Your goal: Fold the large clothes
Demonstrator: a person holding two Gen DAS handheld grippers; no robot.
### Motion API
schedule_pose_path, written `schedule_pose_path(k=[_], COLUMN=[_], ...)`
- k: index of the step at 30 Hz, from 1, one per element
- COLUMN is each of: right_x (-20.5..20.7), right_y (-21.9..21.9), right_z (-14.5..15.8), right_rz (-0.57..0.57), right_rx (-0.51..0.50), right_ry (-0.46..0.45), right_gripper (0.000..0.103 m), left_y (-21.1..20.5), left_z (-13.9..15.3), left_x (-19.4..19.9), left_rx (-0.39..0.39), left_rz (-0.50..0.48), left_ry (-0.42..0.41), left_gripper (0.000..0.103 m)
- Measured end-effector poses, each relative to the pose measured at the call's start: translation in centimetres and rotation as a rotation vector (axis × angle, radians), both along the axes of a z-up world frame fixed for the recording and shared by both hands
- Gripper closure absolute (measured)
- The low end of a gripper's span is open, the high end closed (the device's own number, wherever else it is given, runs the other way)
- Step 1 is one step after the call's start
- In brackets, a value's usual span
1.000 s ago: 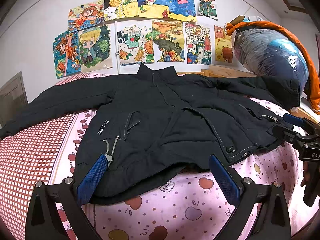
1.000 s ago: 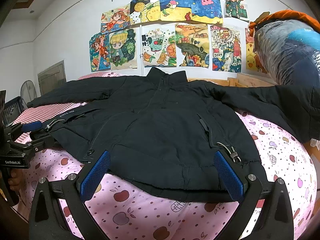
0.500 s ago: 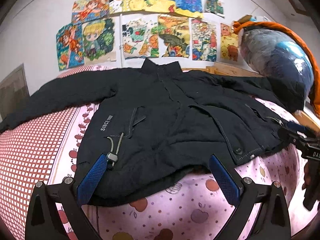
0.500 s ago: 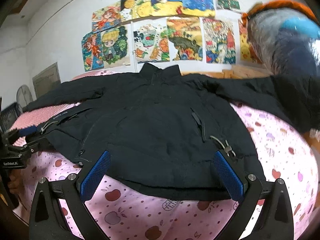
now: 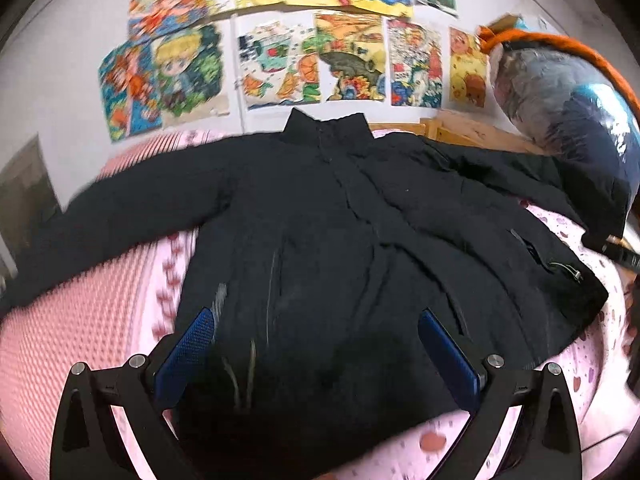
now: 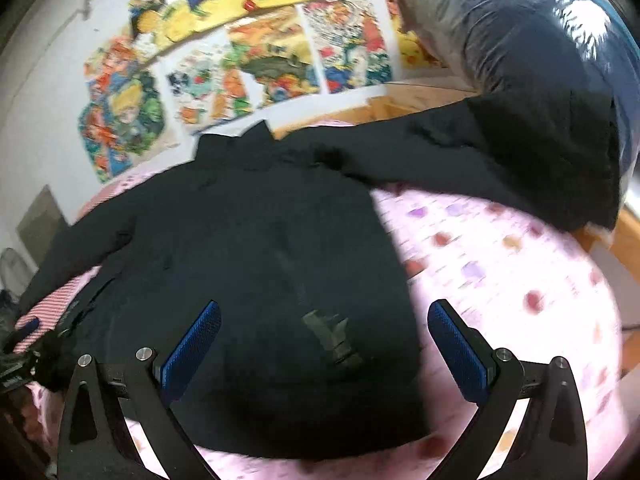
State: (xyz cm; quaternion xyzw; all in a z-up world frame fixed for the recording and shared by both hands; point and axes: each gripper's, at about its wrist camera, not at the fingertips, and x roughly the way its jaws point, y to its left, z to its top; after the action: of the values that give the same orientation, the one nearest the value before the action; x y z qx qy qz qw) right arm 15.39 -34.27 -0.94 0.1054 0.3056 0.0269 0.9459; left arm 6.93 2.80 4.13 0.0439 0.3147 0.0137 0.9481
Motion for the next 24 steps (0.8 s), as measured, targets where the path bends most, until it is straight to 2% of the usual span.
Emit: schedule_pose_path(k=[3, 5, 8, 11, 13, 15, 19, 21, 24], right_x=[1.7, 2.3, 1.9, 1.3, 1.2, 1.5, 2.6, 3.6, 5.5], right_y=[-1.7, -2.9, -4.5, -6.8, -7.7, -8.3, -8.8, -9.3, -9.5], right_z=[1.3, 1.5, 0.8, -0.8, -1.2, -1.1, 0.2, 1.1, 1.8], right_rz=[-0.027, -0.052, -0.136, -0.281, -0.358, -0.409, -0.436, -0.426, -0.403], right_rx=[-0.011, 0.003, 0.020, 0.028, -0.032, -0.144, -0.332, -0.386, -0.494], right_ry=[0.042, 0.047, 0.000, -0.050, -0.104, -0.163, -0.251, -0.273, -0.219], right_gripper=[0.001, 0.001, 0.001, 0.001, 0.001, 0.001, 0.001, 0.001, 0.001], left_y=[-0.6, -0.5, -0.6, -1.5, -2.4, -3.3, -4.9, -5.7, -6.7], left_z=[2.0, 3.0, 3.8, 3.2, 2.4, 1.6, 0.3, -0.3, -1.2], left_x=[2.9, 4.7, 7.4, 10.2, 11.9, 13.4, 16.8, 18.9, 21.4], left_rx=[0.060, 0.037, -0.007, 0.021, 0.049, 0.063, 0.021, -0.019, -0.062], left_rz=[-0.010, -0.003, 0.022, 0.038, 0.037, 0.037, 0.027, 0.026, 0.003], left_ry=[0.062, 0.115, 0.183, 0.259, 0.298, 0.331, 0.330, 0.299, 0.279], left_gripper=[0.000, 0.000, 0.000, 0.000, 0.000, 0.000, 0.000, 0.000, 0.000])
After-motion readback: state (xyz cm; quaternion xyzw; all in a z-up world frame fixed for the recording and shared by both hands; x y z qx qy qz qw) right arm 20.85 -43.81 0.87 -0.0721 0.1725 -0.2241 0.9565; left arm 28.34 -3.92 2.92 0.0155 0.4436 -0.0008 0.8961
